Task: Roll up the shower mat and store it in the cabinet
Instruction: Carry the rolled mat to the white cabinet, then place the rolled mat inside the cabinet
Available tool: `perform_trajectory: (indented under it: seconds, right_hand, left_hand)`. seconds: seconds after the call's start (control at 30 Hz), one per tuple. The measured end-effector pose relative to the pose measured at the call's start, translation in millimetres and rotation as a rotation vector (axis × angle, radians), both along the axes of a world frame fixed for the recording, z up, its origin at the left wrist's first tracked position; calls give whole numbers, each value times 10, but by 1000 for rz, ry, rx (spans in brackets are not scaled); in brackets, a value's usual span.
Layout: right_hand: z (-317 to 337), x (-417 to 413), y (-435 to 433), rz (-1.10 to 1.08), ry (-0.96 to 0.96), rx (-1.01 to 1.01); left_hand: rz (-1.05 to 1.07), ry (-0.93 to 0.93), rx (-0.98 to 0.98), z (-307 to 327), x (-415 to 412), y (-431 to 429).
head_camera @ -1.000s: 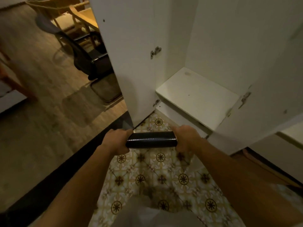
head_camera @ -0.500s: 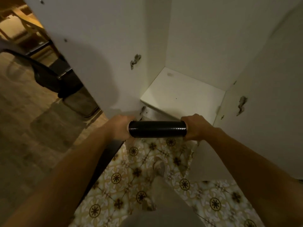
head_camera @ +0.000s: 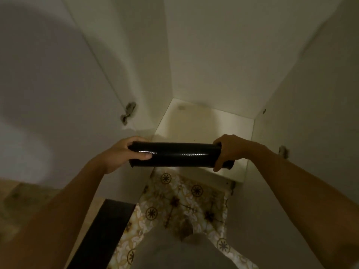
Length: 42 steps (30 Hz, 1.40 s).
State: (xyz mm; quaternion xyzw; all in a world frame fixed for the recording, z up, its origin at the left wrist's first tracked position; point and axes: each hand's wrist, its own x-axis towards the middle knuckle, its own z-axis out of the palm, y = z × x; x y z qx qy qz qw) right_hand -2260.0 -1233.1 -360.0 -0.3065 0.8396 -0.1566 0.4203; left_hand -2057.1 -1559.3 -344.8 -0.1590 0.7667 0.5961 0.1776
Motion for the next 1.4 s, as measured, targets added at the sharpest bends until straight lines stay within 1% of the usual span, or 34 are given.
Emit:
perform_trajectory:
  seconds: [0.07, 0.1, 0.17, 0.2, 0.27, 0.3, 0.33, 0.4, 0.47, 0.5, 0.57, 0.6, 0.67, 0.7, 0.77, 0.8, 0.87, 0.9, 0.97, 1.0, 1.07, 1.1, 1.17, 1.27, 1.3, 1.33, 1.4]
  right_hand:
    - [52, -244, -2, -137, -103, -83]
    - [69, -347, 14, -223, -175, -144]
    - [31, -571, 40, -419, -325, -284]
    - [33, -555, 81, -514, -404, -365]
    - [-122, -759, 129, -714, -529, -528]
    - [-169, -730, 153, -765, -576, -590]
    - [-202, -675, 170, -788, -604, -640]
    - [-474, -964, 122, -896, -615, -684]
    - [-797, -1352, -44, -993, -591, -712]
    - [-811, -1274, -75, -999, -570, -706]
    - [-1235, -1734, -258, -1094, -531, -710]
    - [-1211, -1664, -309, -1135, -533, -709]
    - [-1775, -2196, -477, -1246, -528, -716]
    - [-1741, -2188, -508, -1279, -530, -707]
    - [-2346, -2712, -732, -1374, -505, -698]
    - [-2332, -2756, -783, -1393, -468, -697]
    - [-3011, -3212, -1047, -1512, -400, -699]
    - [-3018, -3279, -1094, -1550, -368, -694]
    - [-3596, -3605, -1283, -1616, -348, -692]
    - [-3610, -3658, -1307, -1618, -340, -690]
    - [-4036, -3926, -1433, -1617, -321, -661]
    - [-4038, -3967, -1454, -1594, -294, -645]
    - [-4362, -4161, -1593, -1560, -261, -597]
    - [-4544, -4240, -1656, -1532, -204, -542]
    - [-4549, -4223, -1661, -1504, -146, -509]
    - [-4571, -4209, -1687, -1442, -64, -428]
    - [-4636, -4170, -1736, -1284, 134, -215]
  left_hand:
    - [203, -16, 205, -77, -227, -65]
    - [298, -28, 271, -115, -329, -72]
    - [436, -66, 353, -221, -612, -141]
    - [493, -72, 385, -234, -627, -122]
    - [554, -104, 457, -392, -906, -248]
    - [589, -118, 492, -434, -920, -250]
    - [617, -124, 536, -442, -925, -231]
    - [667, -162, 586, -620, -1373, -332]
    - [675, -198, 612, -855, -2016, -485]
    - [725, -191, 614, -852, -2009, -470]
    - [744, -196, 658, -1231, -2678, -708]
    - [792, -181, 682, -1220, -2669, -695]
    - [825, -223, 700, -1816, -3409, -819]
    - [879, -228, 665, -1821, -3465, -785]
    - [901, -250, 663, -2491, -4172, -894]
    - [928, -255, 641, -2503, -4254, -876]
    - [916, -264, 640, -3183, -4829, -1013]
    - [926, -270, 630, -3202, -4905, -1021]
    - [931, -300, 639, -3762, -5261, -1101]
    - [938, -294, 639, -3795, -5297, -1097]
    - [952, -285, 622, -4172, -5552, -1116]
    - [974, -270, 593, -4193, -5585, -1108]
    - [1002, -255, 552, -4493, -5800, -1192]
    - [1060, -261, 583, -4685, -5952, -1260]
    - [1103, -245, 593, -4703, -5959, -1254]
    - [1135, -224, 553, -4750, -5978, -1260]
    - [1122, -226, 443, -4812, -5971, -1197]
